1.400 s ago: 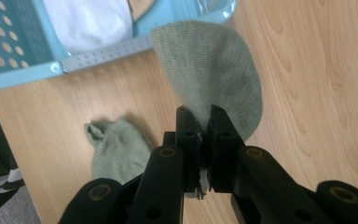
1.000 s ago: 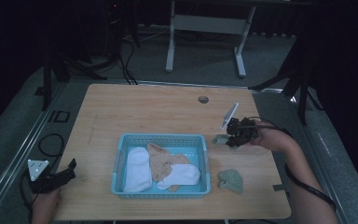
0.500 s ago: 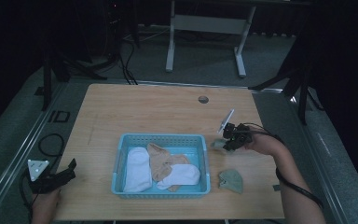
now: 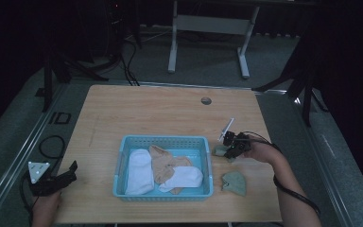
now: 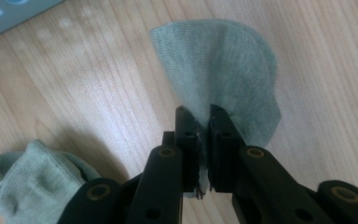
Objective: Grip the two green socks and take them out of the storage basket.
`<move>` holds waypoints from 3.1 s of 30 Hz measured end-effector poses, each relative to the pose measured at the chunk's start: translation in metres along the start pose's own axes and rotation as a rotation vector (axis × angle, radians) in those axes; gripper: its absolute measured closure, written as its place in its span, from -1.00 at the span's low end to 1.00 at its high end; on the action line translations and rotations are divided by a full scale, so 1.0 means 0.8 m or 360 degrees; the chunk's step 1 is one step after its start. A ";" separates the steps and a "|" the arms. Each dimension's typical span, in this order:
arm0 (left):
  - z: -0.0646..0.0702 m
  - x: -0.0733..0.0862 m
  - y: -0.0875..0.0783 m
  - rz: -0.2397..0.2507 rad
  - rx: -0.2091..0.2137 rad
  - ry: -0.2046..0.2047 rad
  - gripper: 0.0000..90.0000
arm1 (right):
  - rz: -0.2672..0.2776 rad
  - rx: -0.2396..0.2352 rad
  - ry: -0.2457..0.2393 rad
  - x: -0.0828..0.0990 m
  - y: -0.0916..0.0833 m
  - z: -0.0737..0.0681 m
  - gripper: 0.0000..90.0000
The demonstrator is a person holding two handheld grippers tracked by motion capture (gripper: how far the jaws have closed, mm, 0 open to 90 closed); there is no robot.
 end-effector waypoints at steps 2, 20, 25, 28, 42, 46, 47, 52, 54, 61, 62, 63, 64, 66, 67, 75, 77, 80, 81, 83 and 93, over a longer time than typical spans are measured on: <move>0.000 0.000 0.000 -0.0001 0.0000 -0.0001 -0.98 | -0.0010 -0.0014 0.0001 0.001 0.002 -0.002 0.77; 0.000 0.000 0.000 0.0000 -0.0001 0.0001 -0.98 | 0.0082 0.0046 0.0043 0.002 -0.030 -0.008 0.25; 0.000 0.000 0.000 -0.0001 -0.0002 0.0001 -0.98 | 0.0118 0.0054 0.0105 0.013 -0.036 -0.008 0.05; 0.000 0.000 0.000 -0.0001 -0.0003 0.0002 -0.98 | 0.0156 0.0075 0.0163 0.021 -0.039 -0.005 -0.13; 0.000 0.000 0.000 0.0002 -0.0008 0.0003 -0.98 | 0.0314 0.0256 0.0444 0.059 -0.045 0.017 -0.47; 0.000 0.000 0.000 0.0002 -0.0010 0.0006 -0.98 | 0.0293 0.0269 0.0546 0.077 -0.041 0.022 -0.52; 0.000 0.000 0.000 0.0003 -0.0010 0.0004 -0.98 | 0.0279 0.0267 0.0585 0.084 -0.039 0.024 -0.53; 0.000 0.000 0.000 0.0001 -0.0007 0.0003 -0.98 | 0.0281 0.0327 0.0731 0.113 -0.033 0.030 -0.53; 0.000 0.000 0.000 -0.0004 -0.0007 0.0002 -0.98 | 0.0305 0.0372 0.0784 0.123 -0.031 0.031 -0.57; 0.000 0.000 0.000 -0.0001 -0.0009 0.0003 -0.98 | 0.0388 0.0477 0.0972 0.151 -0.022 0.032 -0.72; 0.000 0.000 0.000 -0.0003 -0.0009 0.0002 -0.98 | 0.0420 0.0497 0.0995 0.159 -0.019 0.031 -0.77; 0.000 0.000 0.001 -0.0004 -0.0010 0.0003 -0.98 | 0.0437 0.0504 0.1024 0.164 -0.019 0.031 -0.77; 0.000 0.000 0.001 -0.0004 -0.0009 0.0004 -0.98 | 0.0456 0.0518 0.1057 0.168 -0.018 0.032 -0.77; 0.000 0.000 0.000 -0.0001 -0.0010 0.0004 -0.98 | 0.0494 0.0520 0.1116 0.177 -0.017 0.031 -0.77; 0.000 0.000 0.000 -0.0003 -0.0009 0.0003 -0.98 | 0.0514 0.0524 0.1144 0.180 -0.016 0.031 -0.77; 0.000 0.000 0.000 0.0000 -0.0008 0.0004 -0.98 | 0.0671 0.0699 0.1309 0.209 -0.014 0.030 -0.77; 0.000 0.000 0.000 -0.0002 -0.0010 0.0004 -0.98 | 0.0715 0.0828 0.1378 0.225 -0.014 0.026 -0.77; 0.000 0.000 0.000 -0.0001 -0.0011 0.0004 -0.98 | 0.0725 0.0849 0.1393 0.227 -0.014 0.025 -0.77; 0.000 0.000 0.000 0.0001 -0.0010 0.0003 -0.98 | 0.0732 0.0888 0.1434 0.236 -0.010 0.017 -0.77; 0.000 0.000 0.000 -0.0002 -0.0008 0.0003 -0.98 | 0.0743 0.0895 0.1447 0.239 -0.007 0.012 -0.77; 0.000 0.000 0.000 0.0001 -0.0009 0.0000 -0.98 | 0.0901 0.1066 0.1525 0.250 -0.007 -0.016 -0.77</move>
Point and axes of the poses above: each handheld gripper's, and its own axes: y roughly forward along the jaws, x roughly out of its underside, z roughly to its right, the point moved 7 cm from there along y, roughly forward along the jaws, and after that the axes turned 12 degrees about -y, right-handed, at the moved point
